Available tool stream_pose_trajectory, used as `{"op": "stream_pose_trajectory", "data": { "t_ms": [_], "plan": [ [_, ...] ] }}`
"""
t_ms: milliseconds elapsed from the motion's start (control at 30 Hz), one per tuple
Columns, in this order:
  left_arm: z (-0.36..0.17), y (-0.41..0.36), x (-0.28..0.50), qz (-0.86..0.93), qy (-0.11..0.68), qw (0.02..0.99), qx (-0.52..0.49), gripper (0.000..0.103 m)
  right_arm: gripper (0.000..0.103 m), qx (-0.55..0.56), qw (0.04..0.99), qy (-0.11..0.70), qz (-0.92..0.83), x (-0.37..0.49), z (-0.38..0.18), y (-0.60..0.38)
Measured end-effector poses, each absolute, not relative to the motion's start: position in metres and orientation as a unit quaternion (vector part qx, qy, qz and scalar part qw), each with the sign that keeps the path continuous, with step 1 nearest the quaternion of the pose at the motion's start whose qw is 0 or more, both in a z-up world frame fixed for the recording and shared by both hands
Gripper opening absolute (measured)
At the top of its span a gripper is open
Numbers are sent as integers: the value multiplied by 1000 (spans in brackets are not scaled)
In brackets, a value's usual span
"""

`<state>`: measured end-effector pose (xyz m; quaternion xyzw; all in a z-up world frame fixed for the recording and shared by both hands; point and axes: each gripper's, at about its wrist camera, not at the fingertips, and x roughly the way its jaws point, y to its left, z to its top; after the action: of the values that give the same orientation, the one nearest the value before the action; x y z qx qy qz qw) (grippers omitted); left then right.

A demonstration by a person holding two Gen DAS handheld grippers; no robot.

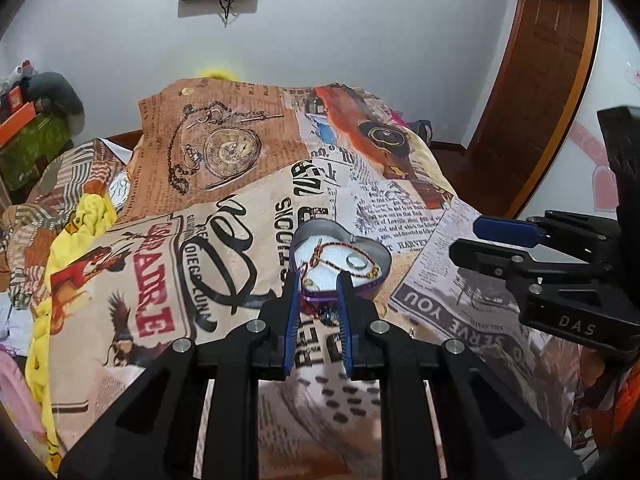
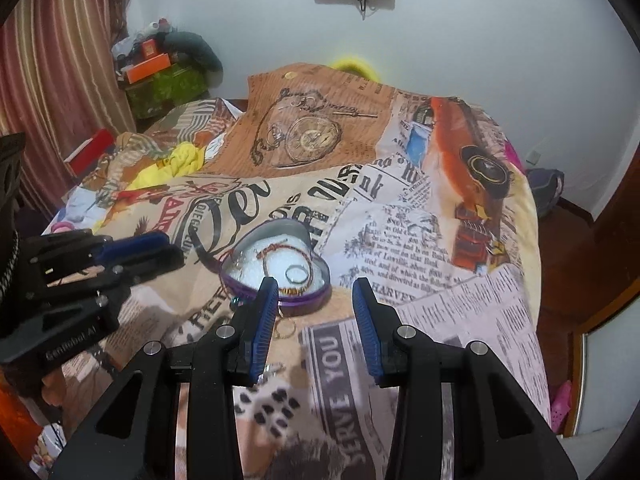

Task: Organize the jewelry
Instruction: 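Open both tools and move them toward the remaining rings and pendant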

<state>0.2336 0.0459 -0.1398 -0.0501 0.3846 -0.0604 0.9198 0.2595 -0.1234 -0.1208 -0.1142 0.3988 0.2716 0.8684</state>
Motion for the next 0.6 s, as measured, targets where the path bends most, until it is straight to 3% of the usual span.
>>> {"op": "stream_pose_trajectory", "data": {
  "t_ms": [167, 600],
  "plan": [
    [-143, 48, 219, -64, 394, 915, -53, 24, 35, -117, 864, 414, 262, 248, -131, -129],
    [-186, 53, 204, -73, 449, 888, -69, 24, 35, -141, 822, 473, 285, 234, -183, -114]
  ]
}}
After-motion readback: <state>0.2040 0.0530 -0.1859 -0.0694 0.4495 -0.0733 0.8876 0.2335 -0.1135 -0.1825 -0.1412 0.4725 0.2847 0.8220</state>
